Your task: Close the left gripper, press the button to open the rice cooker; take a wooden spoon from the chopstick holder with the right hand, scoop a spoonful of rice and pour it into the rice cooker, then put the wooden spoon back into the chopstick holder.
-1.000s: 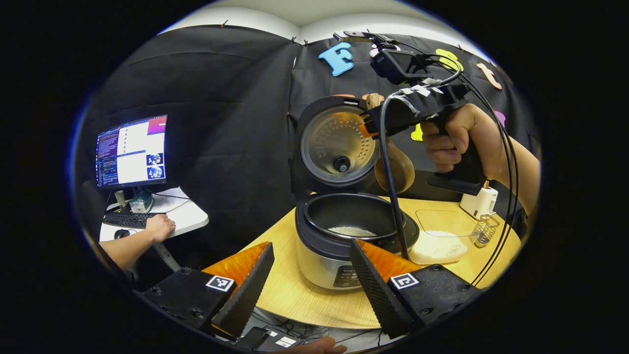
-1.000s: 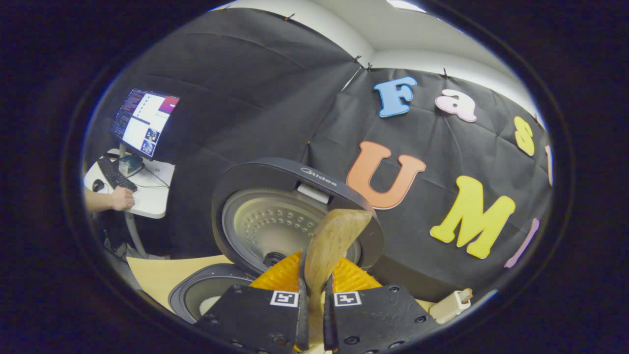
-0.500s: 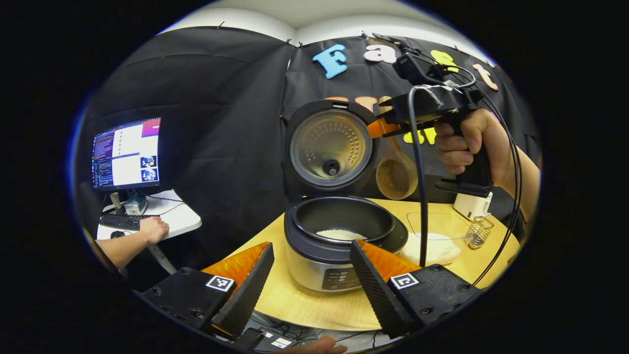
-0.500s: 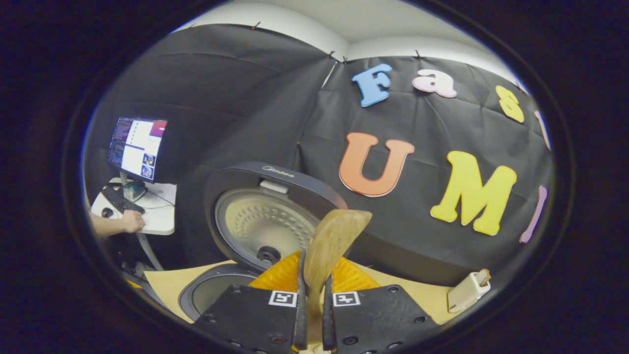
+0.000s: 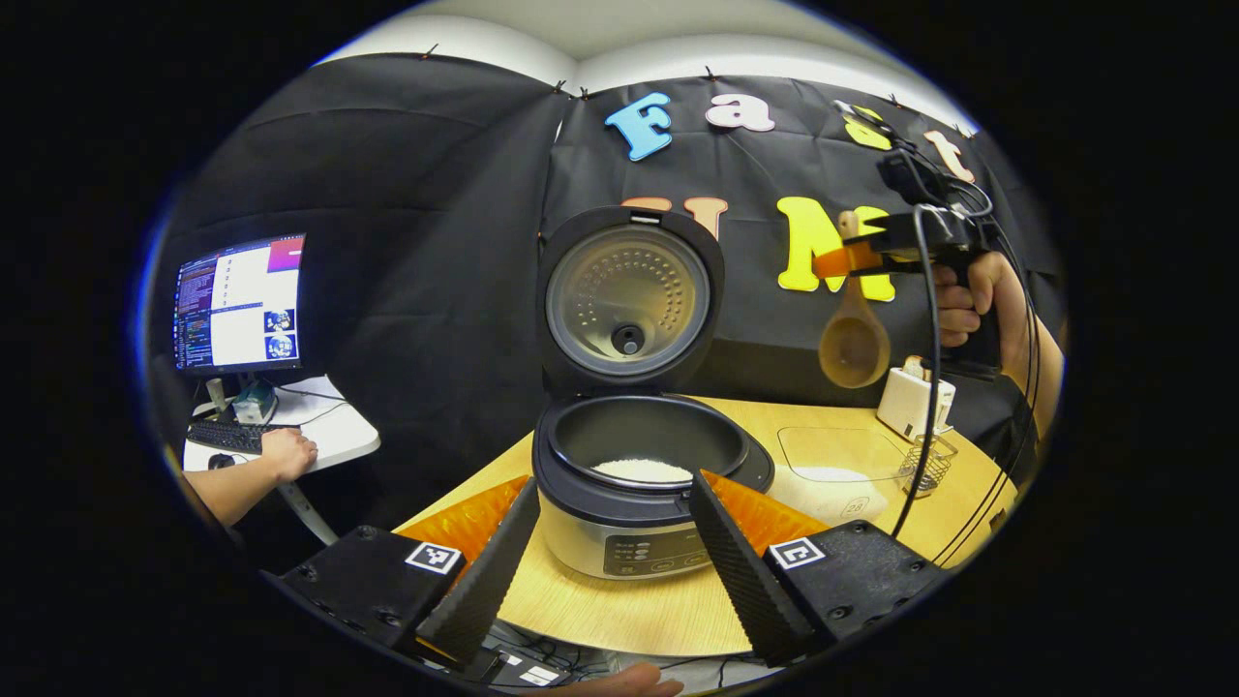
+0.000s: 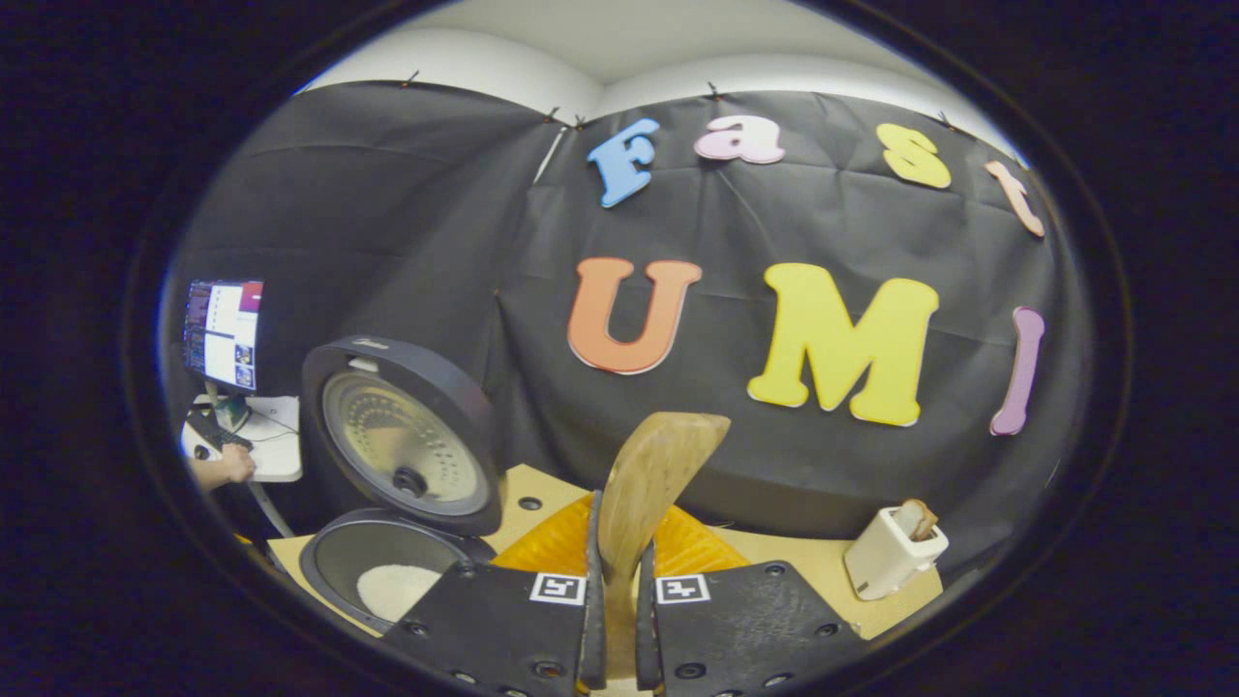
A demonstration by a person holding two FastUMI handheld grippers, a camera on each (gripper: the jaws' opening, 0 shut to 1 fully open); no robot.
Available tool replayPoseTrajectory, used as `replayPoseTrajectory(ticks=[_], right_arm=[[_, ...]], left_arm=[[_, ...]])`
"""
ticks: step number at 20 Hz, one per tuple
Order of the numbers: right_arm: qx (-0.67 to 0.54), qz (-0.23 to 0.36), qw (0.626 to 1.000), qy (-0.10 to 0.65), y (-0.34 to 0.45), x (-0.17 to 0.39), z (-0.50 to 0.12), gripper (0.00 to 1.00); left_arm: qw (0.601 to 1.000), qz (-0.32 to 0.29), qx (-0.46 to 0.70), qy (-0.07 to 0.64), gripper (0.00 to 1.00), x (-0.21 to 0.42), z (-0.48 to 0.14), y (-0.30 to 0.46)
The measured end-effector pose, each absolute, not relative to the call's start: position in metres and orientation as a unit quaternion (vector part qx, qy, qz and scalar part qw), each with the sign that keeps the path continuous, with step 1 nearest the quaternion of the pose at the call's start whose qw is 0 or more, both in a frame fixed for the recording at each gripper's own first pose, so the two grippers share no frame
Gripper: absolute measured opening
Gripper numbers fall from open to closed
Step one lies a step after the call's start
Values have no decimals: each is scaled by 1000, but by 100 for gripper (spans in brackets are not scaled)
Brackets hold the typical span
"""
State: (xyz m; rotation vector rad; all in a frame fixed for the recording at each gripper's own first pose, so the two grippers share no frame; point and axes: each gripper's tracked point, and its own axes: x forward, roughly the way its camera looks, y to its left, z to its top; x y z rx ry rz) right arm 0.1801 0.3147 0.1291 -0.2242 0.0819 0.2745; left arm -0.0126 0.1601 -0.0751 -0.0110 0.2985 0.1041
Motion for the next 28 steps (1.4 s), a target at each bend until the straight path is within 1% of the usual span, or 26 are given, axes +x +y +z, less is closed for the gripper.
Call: replayPoseTrajectory(ticks=[5, 6, 7, 9, 14, 16, 19, 22, 23, 24, 28], right_arm=[[-76, 80, 993, 50, 220, 203, 133, 12], [-71, 69, 994, 53, 204, 207, 131, 12], [-69, 59, 994, 55, 186, 210, 129, 12], [-57, 39, 996, 57, 154, 217, 126, 12], [-36, -26, 995, 90, 70, 233, 91, 13], [-31, -50, 993, 107, 45, 238, 66, 12], [-25, -74, 988, 130, 16, 245, 35, 12], [-19, -95, 986, 136, -2, 252, 11, 12], [-8, -93, 986, 142, -3, 252, 2, 12], [6, -90, 985, 150, -3, 253, -7, 13], [39, -90, 979, 179, -7, 256, -30, 14]], left_arm=[[989, 46, -10, 139, 99, -12, -68, 152], [989, 45, -10, 138, 95, -12, -68, 150], [989, 45, -7, 138, 99, -12, -67, 149], [989, 46, 2, 139, 99, -12, -67, 145], [990, 33, 24, 137, 99, -11, -64, 128], [991, 23, 25, 129, 99, -11, -60, 118], [993, 3, 21, 119, 99, -12, -54, 103], [993, -6, 27, 116, 100, -13, -51, 95], [993, -8, 28, 115, 99, -13, -51, 93], [993, -8, 28, 114, 100, -12, -50, 90], [993, -22, 22, 111, 100, -12, -49, 80]])
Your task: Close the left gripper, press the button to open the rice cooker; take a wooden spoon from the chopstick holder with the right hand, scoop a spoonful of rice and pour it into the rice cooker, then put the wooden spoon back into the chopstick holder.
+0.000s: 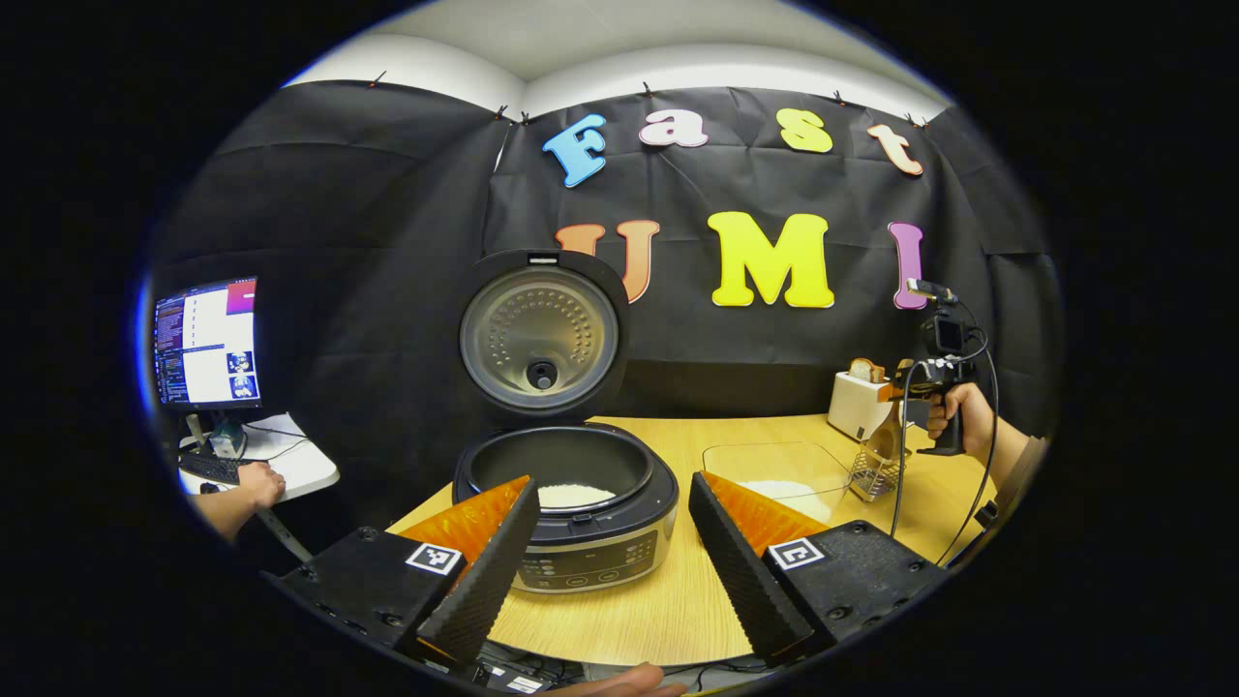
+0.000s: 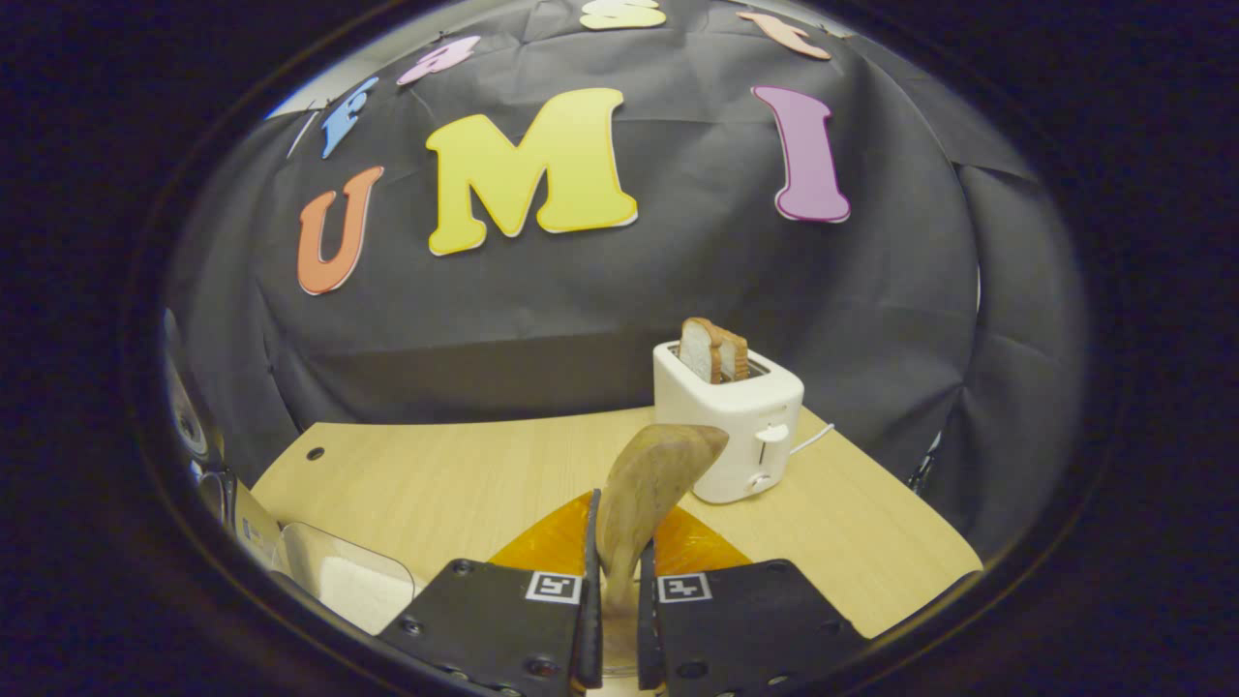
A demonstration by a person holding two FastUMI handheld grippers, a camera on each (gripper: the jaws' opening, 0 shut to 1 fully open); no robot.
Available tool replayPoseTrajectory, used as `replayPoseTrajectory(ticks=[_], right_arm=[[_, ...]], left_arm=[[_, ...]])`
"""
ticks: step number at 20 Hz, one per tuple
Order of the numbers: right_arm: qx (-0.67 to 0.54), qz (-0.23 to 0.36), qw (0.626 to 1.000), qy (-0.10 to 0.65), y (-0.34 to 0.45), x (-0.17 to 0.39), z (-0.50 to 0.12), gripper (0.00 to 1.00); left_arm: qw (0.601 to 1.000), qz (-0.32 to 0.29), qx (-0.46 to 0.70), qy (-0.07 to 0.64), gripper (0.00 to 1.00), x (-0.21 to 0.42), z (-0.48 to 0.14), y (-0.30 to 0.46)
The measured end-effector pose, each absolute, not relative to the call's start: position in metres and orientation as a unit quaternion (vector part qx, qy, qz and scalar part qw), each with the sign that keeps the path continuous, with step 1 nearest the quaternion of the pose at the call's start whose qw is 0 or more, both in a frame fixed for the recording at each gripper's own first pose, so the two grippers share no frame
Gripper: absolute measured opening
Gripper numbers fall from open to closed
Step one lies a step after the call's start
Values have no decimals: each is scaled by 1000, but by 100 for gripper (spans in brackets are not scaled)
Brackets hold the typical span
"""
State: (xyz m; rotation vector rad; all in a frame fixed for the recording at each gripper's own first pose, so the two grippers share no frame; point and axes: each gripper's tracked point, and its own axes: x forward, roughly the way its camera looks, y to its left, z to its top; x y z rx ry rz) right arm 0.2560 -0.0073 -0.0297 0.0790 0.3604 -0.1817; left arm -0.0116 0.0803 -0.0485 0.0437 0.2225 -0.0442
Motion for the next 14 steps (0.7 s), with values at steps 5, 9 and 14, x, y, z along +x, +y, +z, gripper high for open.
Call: replayPoseTrajectory(ticks=[5, 9, 14], right_arm=[[40, -96, 982, 161, -16, 243, -23, 28], [10, -100, 988, 120, -19, 223, 7, 50], [-59, -99, 991, 74, -19, 178, 42, 78]], left_arm=[[994, -18, 22, 110, 99, -11, -48, 81], [994, -14, 17, 108, 99, -11, -46, 79], [994, -29, 15, 103, 99, -11, -43, 69]])
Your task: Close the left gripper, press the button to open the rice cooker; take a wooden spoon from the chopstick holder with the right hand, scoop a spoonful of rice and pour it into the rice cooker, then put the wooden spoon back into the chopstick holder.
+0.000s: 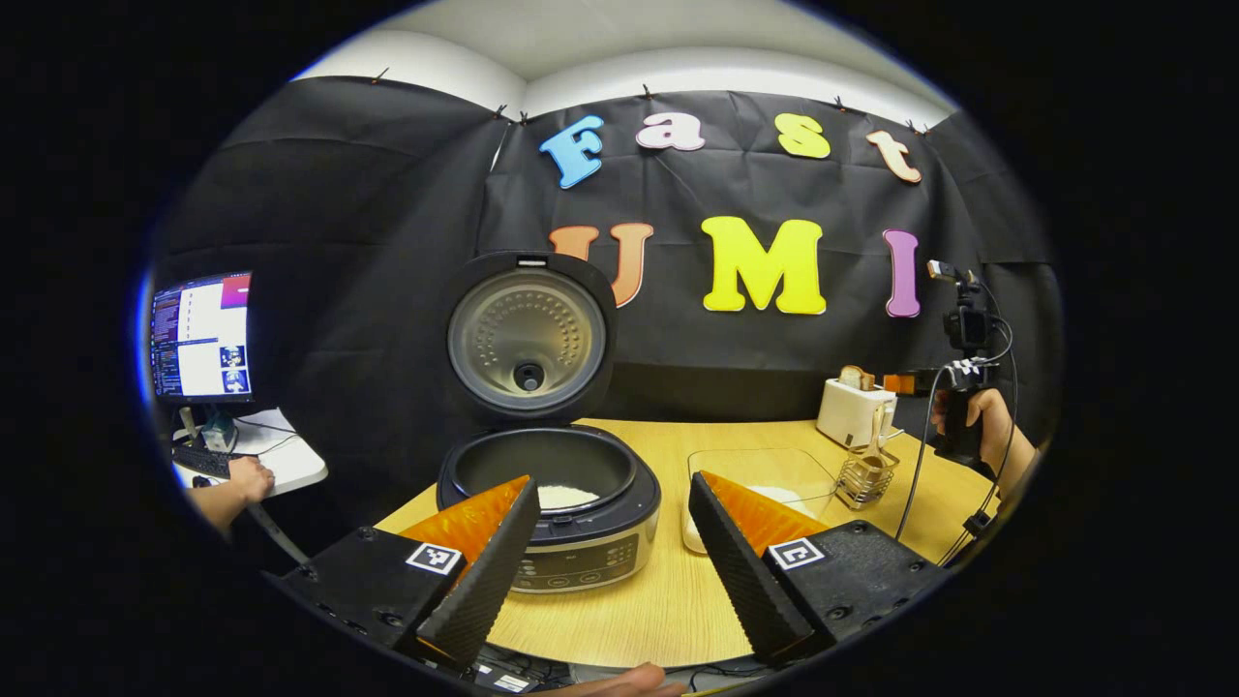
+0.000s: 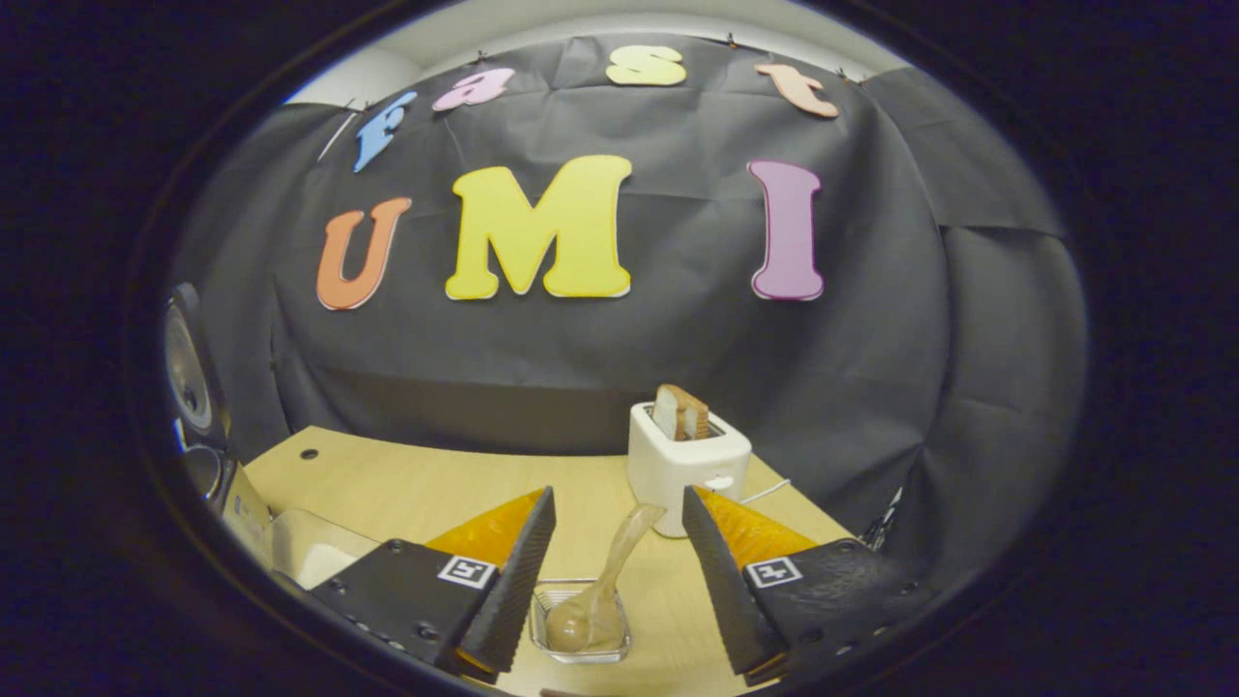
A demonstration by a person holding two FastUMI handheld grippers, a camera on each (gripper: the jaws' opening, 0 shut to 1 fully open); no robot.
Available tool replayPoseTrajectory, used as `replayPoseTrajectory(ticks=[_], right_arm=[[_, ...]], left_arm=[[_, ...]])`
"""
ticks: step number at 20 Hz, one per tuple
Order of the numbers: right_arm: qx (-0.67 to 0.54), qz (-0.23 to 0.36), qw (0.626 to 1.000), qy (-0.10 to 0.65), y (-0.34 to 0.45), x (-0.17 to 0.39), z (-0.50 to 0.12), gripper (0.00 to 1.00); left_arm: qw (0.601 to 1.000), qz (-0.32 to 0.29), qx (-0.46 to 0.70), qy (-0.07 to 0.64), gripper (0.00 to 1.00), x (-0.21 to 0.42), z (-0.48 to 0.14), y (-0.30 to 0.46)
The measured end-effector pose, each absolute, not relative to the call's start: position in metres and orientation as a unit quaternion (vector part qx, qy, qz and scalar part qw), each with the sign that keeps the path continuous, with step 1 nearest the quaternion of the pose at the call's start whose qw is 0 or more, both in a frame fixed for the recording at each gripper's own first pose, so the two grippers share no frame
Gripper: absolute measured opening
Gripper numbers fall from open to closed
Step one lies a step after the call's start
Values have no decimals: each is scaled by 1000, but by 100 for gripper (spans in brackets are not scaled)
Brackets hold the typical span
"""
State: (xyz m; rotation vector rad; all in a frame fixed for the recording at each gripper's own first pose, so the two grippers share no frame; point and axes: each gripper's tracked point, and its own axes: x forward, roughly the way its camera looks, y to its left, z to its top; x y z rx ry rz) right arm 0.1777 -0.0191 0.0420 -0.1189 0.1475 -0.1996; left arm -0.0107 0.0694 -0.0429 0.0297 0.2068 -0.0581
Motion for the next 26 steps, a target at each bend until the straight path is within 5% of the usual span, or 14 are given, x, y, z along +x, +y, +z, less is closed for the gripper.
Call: replayPoseTrajectory(ticks=[1, 3, 13, 18, 26], right_arm=[[-80, -99, 990, 64, -18, 164, 47, 90], [-105, -96, 989, 46, -17, 134, 52, 96], [-65, -68, 993, 65, -55, 17, -14, 95], [-41, -101, 992, 71, -93, -20, -15, 96], [-37, -77, 996, 34, -94, -49, -11, 96]], left_arm=[[994, -27, 16, 102, 99, -12, -42, 70], [994, -19, 15, 103, 99, -13, -43, 73], [995, 8, 6, 96, 99, -8, -13, 78], [993, 55, 39, 97, 99, 37, 30, 95], [992, 112, 35, 45, 98, 145, 99, 139]])
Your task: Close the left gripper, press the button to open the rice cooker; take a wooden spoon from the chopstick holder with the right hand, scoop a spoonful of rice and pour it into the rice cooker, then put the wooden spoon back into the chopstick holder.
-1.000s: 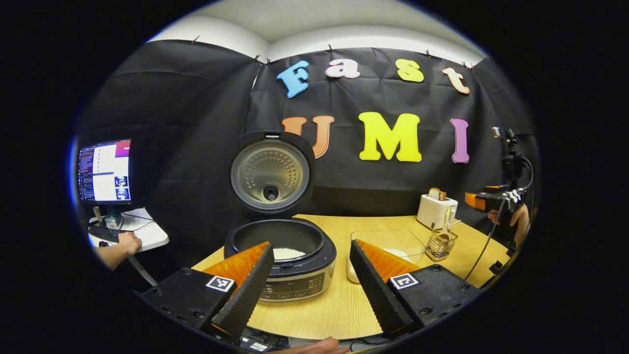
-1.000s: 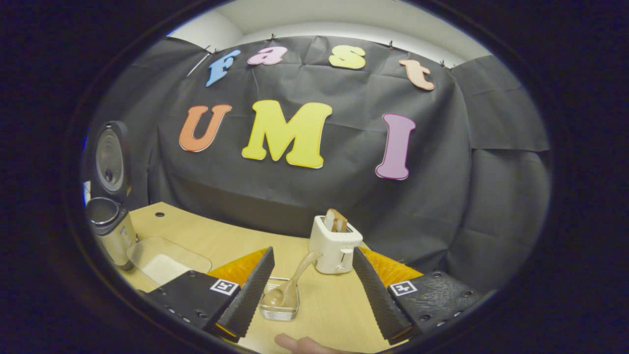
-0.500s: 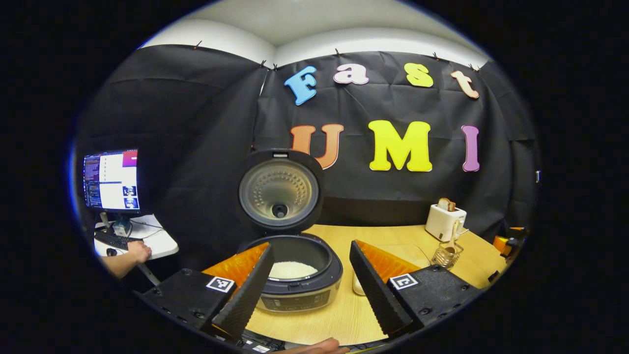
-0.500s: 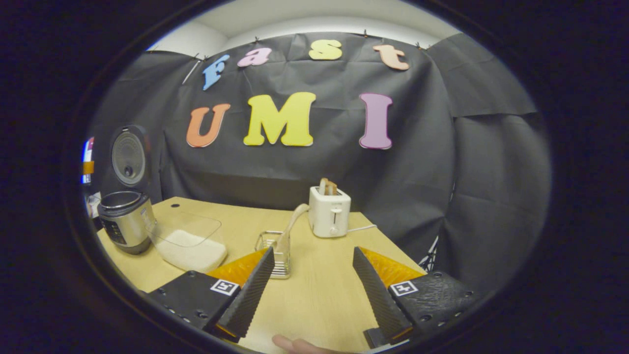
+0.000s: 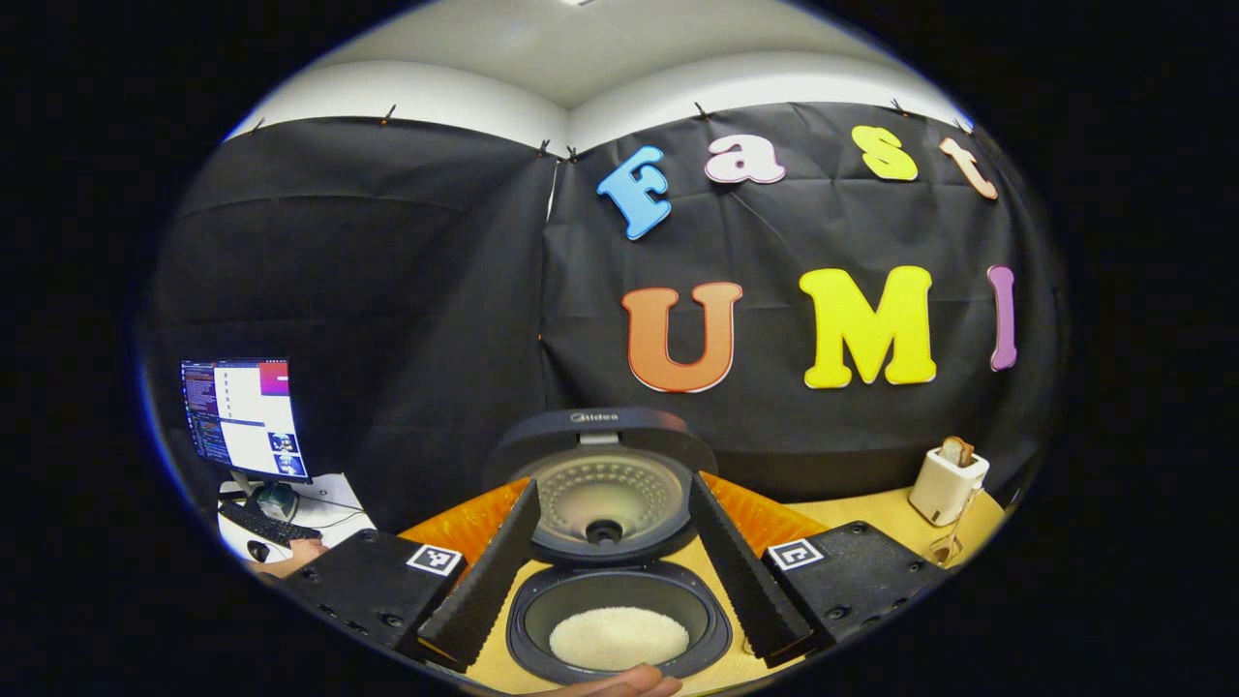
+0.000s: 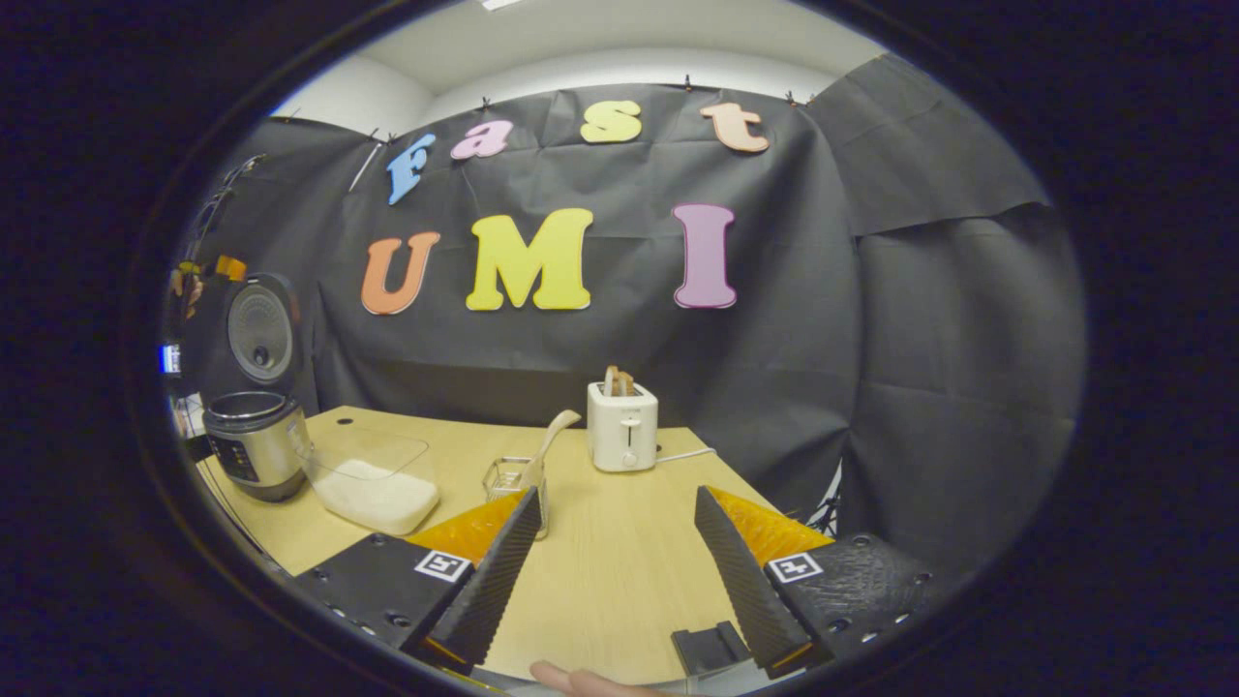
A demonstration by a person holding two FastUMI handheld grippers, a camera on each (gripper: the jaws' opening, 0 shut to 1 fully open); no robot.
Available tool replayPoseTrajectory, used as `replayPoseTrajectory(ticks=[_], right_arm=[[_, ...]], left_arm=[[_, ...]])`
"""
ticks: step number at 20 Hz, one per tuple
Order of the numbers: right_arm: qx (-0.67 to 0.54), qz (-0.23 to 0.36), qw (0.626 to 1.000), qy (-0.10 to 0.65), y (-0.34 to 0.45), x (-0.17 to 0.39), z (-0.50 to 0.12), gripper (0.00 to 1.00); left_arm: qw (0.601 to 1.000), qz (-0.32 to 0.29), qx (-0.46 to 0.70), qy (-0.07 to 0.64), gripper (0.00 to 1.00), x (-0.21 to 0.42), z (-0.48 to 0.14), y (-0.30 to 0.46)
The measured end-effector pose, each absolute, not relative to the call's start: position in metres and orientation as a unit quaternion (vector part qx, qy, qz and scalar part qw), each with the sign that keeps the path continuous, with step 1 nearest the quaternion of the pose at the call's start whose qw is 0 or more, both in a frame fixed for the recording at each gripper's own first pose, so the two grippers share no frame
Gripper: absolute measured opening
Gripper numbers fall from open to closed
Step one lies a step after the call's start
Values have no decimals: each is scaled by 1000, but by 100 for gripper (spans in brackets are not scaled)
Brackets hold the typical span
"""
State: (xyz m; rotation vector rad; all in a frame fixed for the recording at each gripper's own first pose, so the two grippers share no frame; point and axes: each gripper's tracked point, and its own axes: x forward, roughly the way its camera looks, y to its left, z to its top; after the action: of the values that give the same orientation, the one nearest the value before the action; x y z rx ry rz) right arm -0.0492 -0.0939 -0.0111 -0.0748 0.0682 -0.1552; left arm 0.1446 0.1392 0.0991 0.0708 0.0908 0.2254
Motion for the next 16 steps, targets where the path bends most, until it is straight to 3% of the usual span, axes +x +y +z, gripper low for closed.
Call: replayPoseTrajectory(ticks=[4, 6, 7, 8, 16], right_arm=[[-49, -56, 997, 26, -82, -53, -13, 96], [-59, -50, 997, 24, -76, -53, -16, 95], [-64, -46, 997, 26, -72, -51, -21, 96], [-69, -43, 996, 30, -69, -50, -24, 95], [-68, -41, 997, -1, -59, -48, -18, 94]], left_arm=[[991, 132, 26, 20, 100, 187, 126, 159], [991, 130, 29, 16, 94, 205, 133, 162], [991, 130, 26, 16, 100, 214, 135, 164], [991, 131, 21, 16, 99, 223, 136, 166], [985, 161, 22, 56, 98, 283, 118, 189]])
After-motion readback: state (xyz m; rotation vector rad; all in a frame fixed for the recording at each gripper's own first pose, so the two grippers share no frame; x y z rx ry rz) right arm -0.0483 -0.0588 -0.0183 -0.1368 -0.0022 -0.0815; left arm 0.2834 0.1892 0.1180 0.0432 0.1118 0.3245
